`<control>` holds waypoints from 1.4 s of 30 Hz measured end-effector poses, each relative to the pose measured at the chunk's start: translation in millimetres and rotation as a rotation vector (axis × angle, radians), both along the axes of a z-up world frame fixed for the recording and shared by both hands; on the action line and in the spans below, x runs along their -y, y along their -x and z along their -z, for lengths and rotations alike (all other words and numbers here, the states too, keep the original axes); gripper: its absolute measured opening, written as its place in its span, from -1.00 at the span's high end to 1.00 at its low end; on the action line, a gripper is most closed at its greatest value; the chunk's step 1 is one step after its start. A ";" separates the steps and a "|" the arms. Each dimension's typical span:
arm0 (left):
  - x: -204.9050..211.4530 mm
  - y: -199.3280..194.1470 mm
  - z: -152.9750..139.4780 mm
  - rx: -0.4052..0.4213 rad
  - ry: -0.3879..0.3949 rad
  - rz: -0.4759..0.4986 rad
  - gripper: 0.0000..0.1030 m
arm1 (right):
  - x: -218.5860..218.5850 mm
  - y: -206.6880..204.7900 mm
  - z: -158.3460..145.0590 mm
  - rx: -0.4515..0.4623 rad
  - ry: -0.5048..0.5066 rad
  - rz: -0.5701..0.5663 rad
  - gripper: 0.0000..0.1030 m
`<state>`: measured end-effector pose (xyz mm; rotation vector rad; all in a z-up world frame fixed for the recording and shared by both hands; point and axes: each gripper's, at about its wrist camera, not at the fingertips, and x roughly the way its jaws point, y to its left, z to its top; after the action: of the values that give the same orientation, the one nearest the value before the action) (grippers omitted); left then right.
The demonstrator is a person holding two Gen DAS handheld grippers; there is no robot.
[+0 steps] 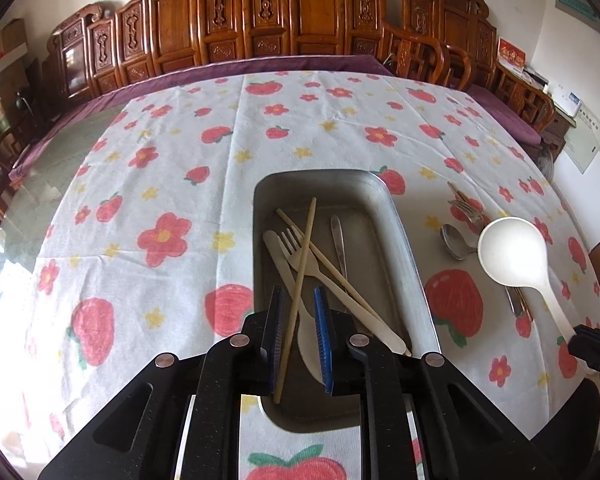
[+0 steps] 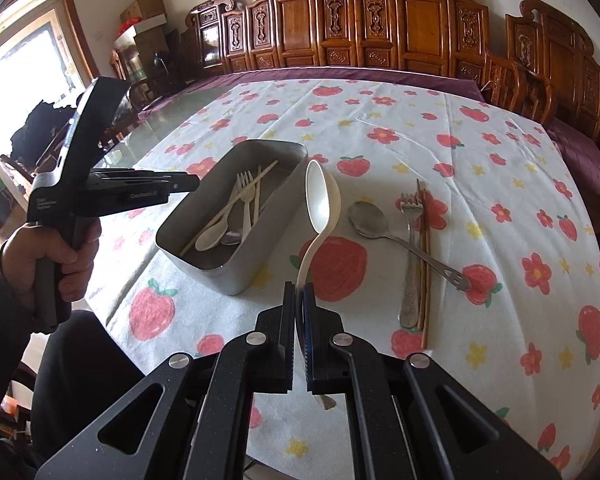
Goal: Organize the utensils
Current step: 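Carry the wooden chopstick into the metal tray and open the left tool, then lower the white plastic spoon into the metal tray and open the right tool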
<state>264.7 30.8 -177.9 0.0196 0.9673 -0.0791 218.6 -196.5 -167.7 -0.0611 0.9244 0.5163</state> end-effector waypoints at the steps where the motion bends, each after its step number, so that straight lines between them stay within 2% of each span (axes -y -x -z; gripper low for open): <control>1: -2.1 2.5 -3.1 0.008 -0.001 0.000 0.72 | -4.0 -1.1 -0.7 0.002 0.000 -0.004 0.91; 11: -26.0 20.9 -28.7 0.068 -0.006 -0.006 0.62 | -35.6 -9.2 -6.1 0.016 0.000 -0.028 0.91; 23: -51.1 35.9 -46.7 0.115 -0.019 -0.020 0.52 | -76.2 -33.6 -5.8 0.001 -0.018 -0.043 0.91; 31: -66.0 38.9 -51.4 0.126 -0.017 -0.035 0.51 | -110.7 -55.0 6.4 -0.025 0.002 -0.048 0.91; 42: -71.9 41.1 -46.4 0.115 -0.016 -0.038 0.51 | -142.9 -83.7 41.8 -0.078 0.072 -0.028 0.91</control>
<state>223.6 102.7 -131.5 0.0204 0.8533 -0.0347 302.3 -53.7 -209.5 -0.1197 1.0196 0.5143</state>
